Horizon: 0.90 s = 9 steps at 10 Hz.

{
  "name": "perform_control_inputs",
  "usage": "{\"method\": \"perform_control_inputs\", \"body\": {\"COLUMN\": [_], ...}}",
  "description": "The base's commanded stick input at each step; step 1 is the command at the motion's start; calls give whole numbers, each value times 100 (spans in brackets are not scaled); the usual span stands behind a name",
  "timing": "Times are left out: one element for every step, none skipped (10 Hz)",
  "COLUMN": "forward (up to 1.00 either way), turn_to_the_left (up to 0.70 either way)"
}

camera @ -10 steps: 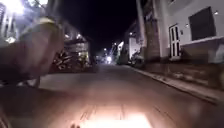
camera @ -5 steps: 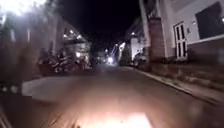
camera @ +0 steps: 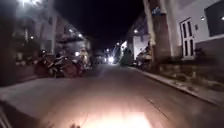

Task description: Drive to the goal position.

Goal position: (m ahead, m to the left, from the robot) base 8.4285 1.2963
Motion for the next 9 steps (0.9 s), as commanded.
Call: {"method": "perform_control_inputs", "body": {"forward": [100, 100, 100, 100, 100, 100, 100, 100, 100], "turn_to_the_left": [0, 0, 0, 0, 0, 0, 0, 0, 0]}}
